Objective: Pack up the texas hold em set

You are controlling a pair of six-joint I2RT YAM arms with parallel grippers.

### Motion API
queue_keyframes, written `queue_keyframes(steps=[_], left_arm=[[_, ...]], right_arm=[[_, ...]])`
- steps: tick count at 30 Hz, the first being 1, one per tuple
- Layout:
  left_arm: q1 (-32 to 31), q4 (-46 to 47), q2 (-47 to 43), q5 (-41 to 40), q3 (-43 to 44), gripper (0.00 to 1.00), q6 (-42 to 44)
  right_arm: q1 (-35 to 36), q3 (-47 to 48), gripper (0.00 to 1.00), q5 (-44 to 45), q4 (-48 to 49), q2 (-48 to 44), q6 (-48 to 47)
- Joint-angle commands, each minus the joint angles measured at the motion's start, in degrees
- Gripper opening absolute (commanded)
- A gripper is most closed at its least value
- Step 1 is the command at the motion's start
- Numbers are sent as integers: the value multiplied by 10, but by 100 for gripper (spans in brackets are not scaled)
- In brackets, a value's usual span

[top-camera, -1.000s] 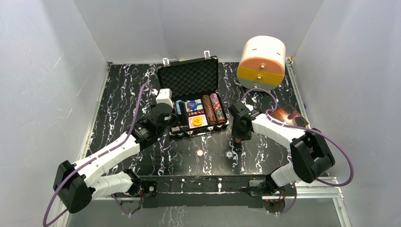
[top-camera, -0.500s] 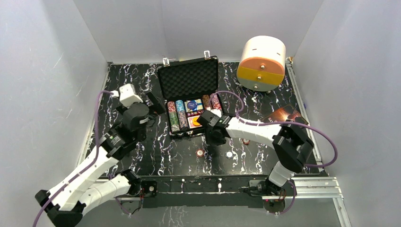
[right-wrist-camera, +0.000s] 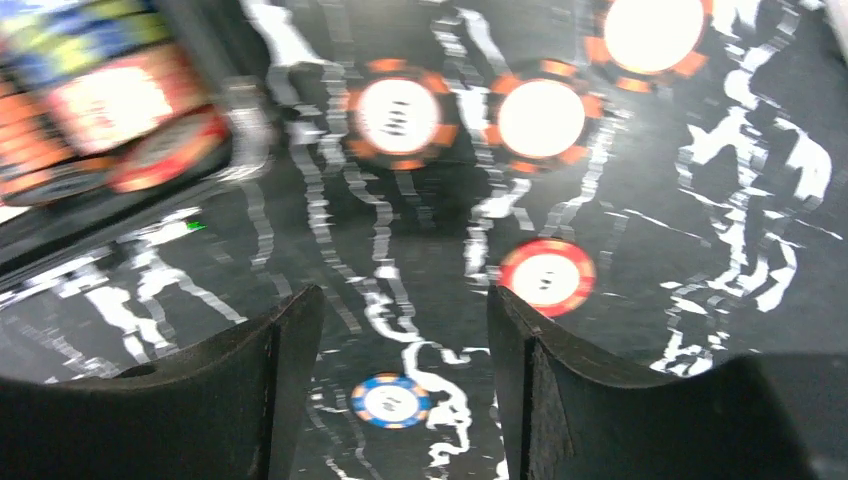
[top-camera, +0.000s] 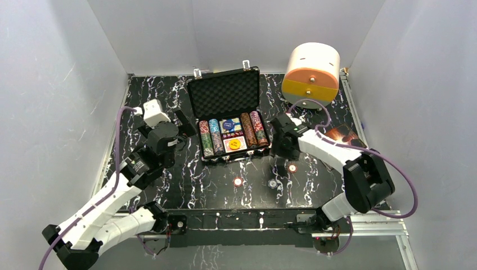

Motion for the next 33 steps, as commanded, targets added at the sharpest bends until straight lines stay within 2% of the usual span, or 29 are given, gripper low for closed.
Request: queue_keyframes(steps=[1,5,11,22,25,30,33], left_arm=[[2,-2,5,5,-7,98,-8],[2,-2,17,16,-5,98,-10],[2,-3,23,26,-12,98,-16],[2,0,27,25,-20,98,-19],[2,0,29,25,-19,98,-18],[2,0,28,25,-21,98,-16],[2,0,27,24,-24,98,-17]], right_arm=[[-54,-51,71,-10,3,-26,-18],[-77,-67,77,-3,5,-16,-26],[-92,-82,72,-11,18,2,-30],[-105,-125,75,-15,36,-9,-14],[-109,-138,70,-27,51,-4,-12],[-112,-151,49,-26,64,-10,-11],[-113,-146,48,-21,58,-20,-13]])
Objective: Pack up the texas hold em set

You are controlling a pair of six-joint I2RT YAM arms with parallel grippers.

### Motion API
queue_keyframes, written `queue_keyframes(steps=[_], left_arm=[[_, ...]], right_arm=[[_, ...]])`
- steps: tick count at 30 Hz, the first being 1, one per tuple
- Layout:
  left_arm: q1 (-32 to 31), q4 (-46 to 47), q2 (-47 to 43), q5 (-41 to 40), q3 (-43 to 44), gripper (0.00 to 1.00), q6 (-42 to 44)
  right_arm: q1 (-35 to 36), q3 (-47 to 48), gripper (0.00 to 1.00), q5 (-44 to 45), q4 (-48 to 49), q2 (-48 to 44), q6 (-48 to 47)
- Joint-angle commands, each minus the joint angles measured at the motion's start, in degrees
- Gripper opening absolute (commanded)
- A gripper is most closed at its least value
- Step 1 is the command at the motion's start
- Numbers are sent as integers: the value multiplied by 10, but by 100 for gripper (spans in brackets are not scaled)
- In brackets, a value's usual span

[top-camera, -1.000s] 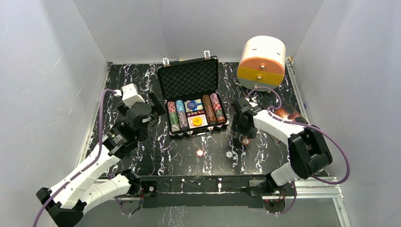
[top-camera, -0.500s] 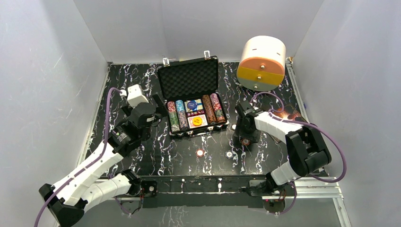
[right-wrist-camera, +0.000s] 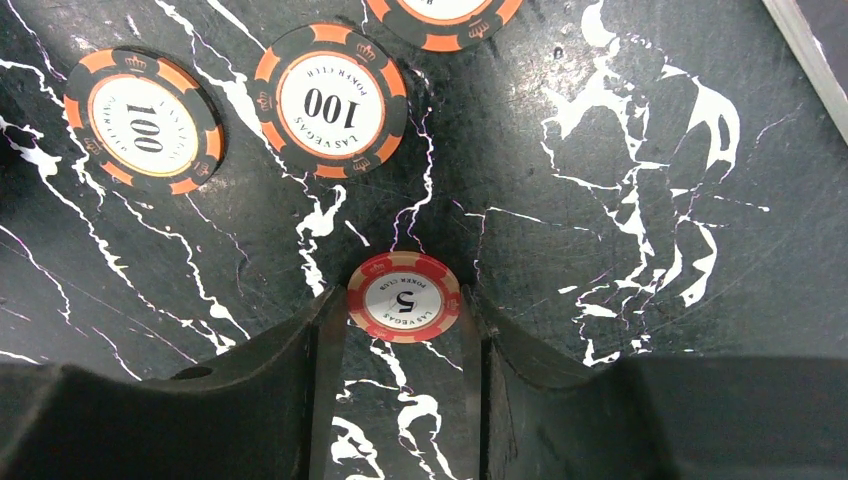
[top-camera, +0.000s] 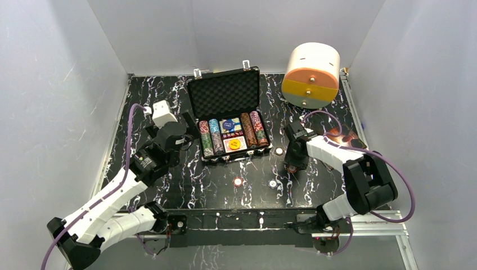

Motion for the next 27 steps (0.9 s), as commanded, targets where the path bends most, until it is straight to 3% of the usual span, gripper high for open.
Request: queue_keyframes(steps=[1,12,27], left_arm=[[2,4,-5,-9,-7,98,-3],[2,0,8,-8,15,98,14],[2,17,8,-28,93,99,147]], right_arm=[[-1,-18,48,0,17,4,9],[30,53,50,-6,-14,-17,-10],[244,167,52,15,-38,81,59]])
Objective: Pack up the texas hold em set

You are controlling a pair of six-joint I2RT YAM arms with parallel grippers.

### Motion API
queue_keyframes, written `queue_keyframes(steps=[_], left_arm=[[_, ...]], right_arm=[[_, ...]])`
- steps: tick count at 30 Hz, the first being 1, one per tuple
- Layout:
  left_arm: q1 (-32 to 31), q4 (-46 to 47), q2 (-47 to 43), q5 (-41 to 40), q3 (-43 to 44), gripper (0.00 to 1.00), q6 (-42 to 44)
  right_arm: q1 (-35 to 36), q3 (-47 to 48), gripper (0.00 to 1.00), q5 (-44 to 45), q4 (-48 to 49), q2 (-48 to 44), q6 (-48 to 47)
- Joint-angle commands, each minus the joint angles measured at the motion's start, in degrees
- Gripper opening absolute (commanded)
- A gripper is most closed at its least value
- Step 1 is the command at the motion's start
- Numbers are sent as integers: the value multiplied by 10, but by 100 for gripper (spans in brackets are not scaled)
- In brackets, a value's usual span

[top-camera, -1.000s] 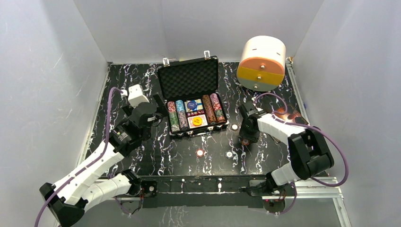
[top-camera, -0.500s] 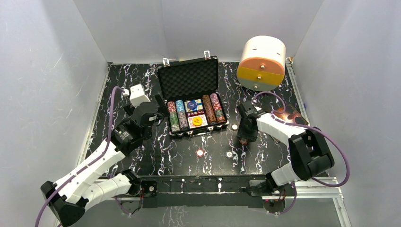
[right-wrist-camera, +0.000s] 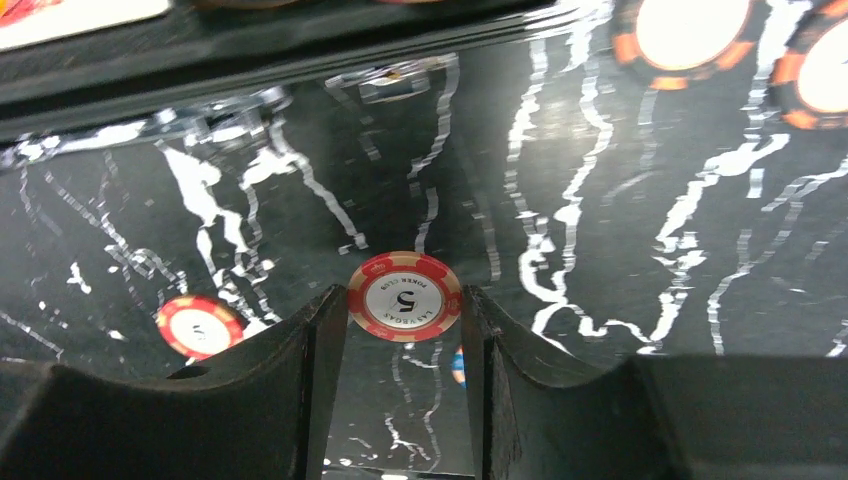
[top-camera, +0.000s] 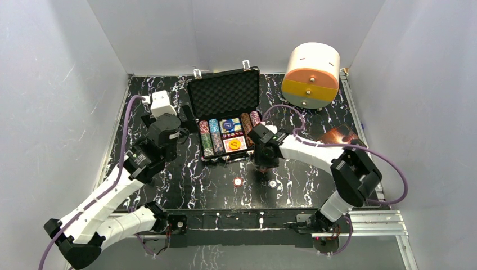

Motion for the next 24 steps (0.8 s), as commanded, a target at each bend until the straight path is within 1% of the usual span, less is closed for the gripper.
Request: queue_keyframes(steps=[1,6,9,13,17,24], left_arm=[[2,14,-2,-25,35,98,43],[2,15,5,-37,62,98,59],[2,19,4,-40,72,98,71],[2,23,0,-46,73,98,76],[2,25,-2,-46,66,98,73],[2,18,1,-45,62,98,66]], right_arm=[[55,50,52,16,-14,30,33],[109,99,53,25,-24,72,41],[128,107,53,26,-22,88,44],[153,113,53,23,-21,100,42],[179,131,53,22,-20,133,32],[198,155,53,18,-15,157,26]])
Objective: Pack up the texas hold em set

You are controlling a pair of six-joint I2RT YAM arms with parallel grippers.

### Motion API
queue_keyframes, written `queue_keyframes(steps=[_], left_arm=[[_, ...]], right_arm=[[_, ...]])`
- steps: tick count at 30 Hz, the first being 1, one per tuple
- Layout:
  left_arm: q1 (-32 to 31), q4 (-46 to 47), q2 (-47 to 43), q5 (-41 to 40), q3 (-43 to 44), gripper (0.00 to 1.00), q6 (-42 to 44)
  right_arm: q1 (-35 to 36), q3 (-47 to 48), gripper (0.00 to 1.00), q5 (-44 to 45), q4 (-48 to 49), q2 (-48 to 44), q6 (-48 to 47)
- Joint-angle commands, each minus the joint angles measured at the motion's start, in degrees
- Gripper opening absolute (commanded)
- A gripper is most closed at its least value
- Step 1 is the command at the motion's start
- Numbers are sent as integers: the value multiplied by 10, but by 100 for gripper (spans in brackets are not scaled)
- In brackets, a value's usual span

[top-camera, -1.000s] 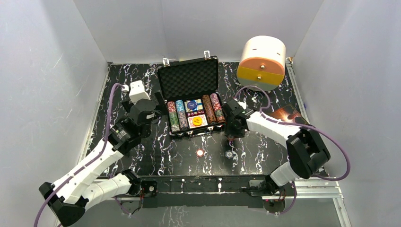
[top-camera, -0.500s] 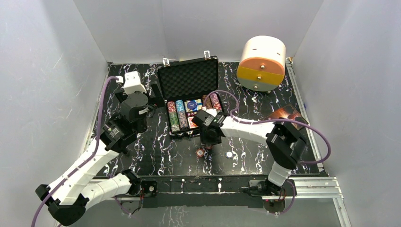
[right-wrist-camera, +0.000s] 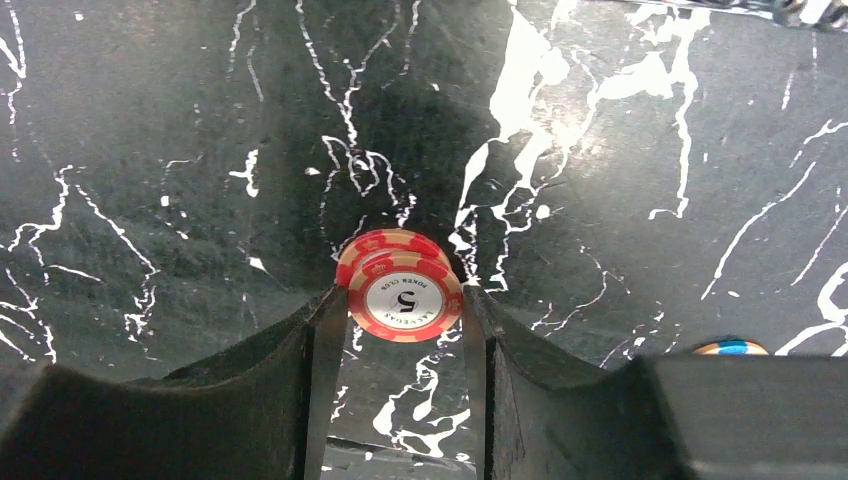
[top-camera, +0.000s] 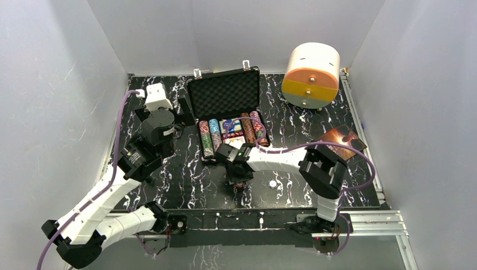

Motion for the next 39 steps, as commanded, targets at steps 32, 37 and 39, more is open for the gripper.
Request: queue_keyframes(steps=[32,37,39], left_arm=[[2,-3,-21,-14,-25,98,-15],[2,-33,-21,12,-43,98,-63],[2,-48,-21,30,-59,98,-96]], right_arm=[[14,36,40,43,-24,45,7],[11,35,39,66,-21,12,12],[5,28,39,63,-13,-7,15]])
